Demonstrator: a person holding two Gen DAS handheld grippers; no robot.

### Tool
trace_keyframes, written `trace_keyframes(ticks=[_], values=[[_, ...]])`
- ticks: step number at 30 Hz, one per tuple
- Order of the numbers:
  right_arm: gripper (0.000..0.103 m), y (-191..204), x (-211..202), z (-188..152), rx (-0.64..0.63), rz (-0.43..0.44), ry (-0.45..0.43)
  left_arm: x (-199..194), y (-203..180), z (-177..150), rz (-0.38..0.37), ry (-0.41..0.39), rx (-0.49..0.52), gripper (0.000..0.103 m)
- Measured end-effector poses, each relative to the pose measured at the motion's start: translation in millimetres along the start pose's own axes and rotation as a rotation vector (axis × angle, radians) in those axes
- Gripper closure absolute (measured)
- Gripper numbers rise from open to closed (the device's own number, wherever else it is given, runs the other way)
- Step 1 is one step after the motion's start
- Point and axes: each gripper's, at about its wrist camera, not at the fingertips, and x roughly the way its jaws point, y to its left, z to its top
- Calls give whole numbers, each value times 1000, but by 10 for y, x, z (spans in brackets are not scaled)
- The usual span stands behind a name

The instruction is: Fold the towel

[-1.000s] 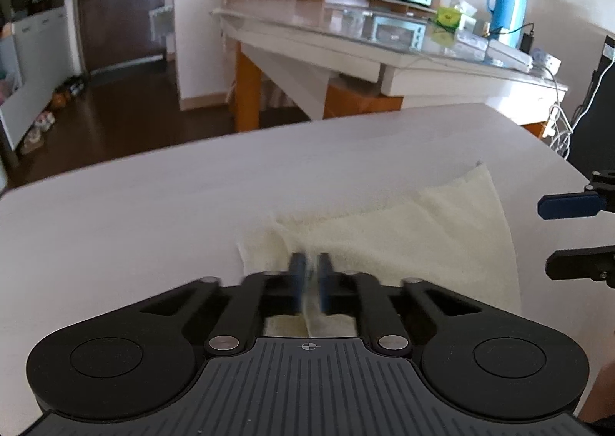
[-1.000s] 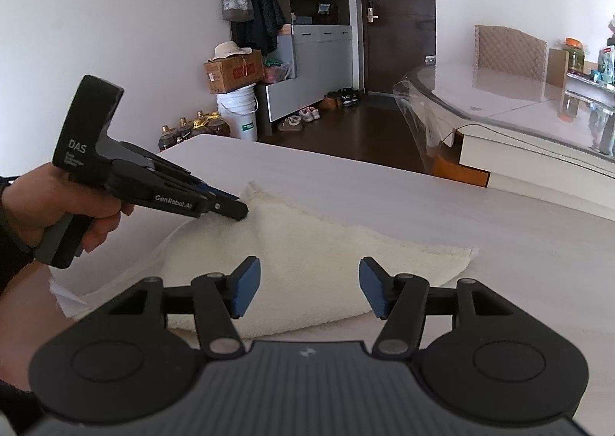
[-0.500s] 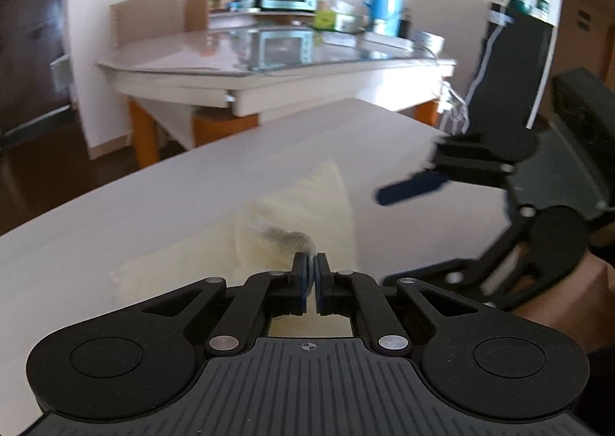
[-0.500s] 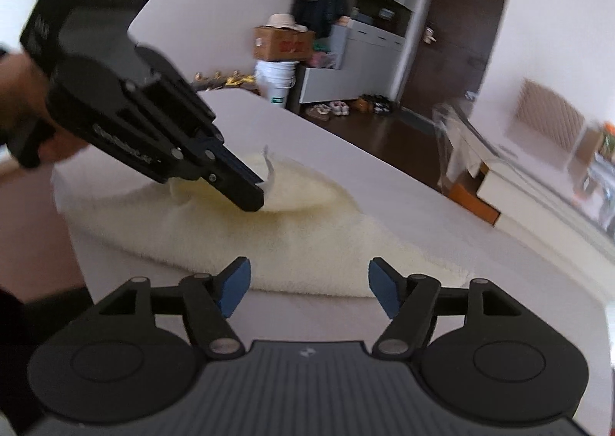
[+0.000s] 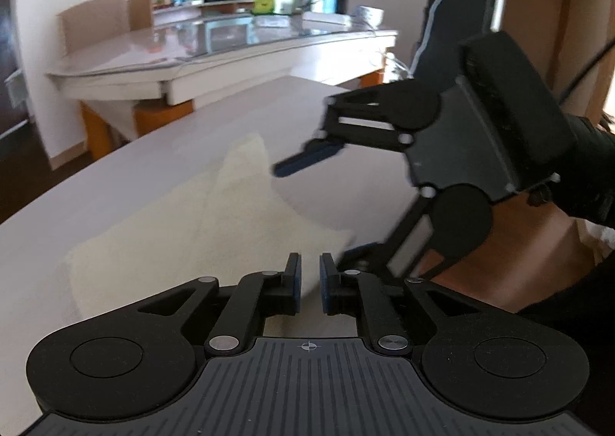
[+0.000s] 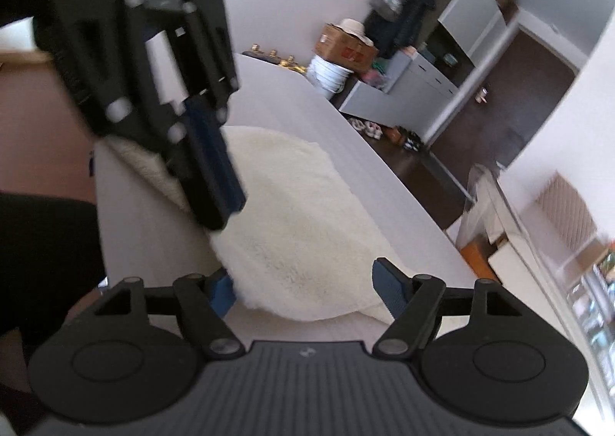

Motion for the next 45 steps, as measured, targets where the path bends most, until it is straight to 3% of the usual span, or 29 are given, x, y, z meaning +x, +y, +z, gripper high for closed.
trace_keyframes(ticks=[1, 5, 6, 8, 11, 18, 24, 31, 37, 38, 39, 41, 45], values=[[38, 23, -11, 7, -18, 2, 0, -37, 40, -19, 20, -3, -12, 89], [71, 114, -41, 16, -83, 13, 7, -182, 209, -118, 118, 8, -49, 71], [83, 150, -60, 18, -104, 17, 9, -208, 250, -147, 146, 17, -54, 69], [95, 176, -114, 15, -110, 16, 12, -276, 284, -195, 169, 28, -57, 67], [95, 163, -173, -6, -91, 12, 14, -439, 307, -335, 195, 47, -45, 56], [95, 15, -509, -110, 92, -29, 22, -578, 79, -520, 161, 48, 52, 56], [95, 64, -731, -199, 147, -62, 73, -630, -183, -648, 108, 43, 213, 56], [95, -17, -868, -219, 209, -97, 102, -638, -323, -815, 96, 85, 365, 58], [95, -6, -996, -291, 231, -114, 113, -600, -427, -871, 107, 69, 457, 70], [95, 4, -1009, -298, 233, -113, 115, -595, -432, -869, 101, 71, 462, 74], [95, 13, -1017, -308, 232, -113, 117, -590, -438, -868, 95, 73, 468, 86], [95, 36, -1042, -336, 235, -114, 123, -580, -452, -857, 74, 88, 479, 92], [95, 64, -1081, -411, 257, -110, 135, -621, -478, -831, 37, 113, 486, 94]])
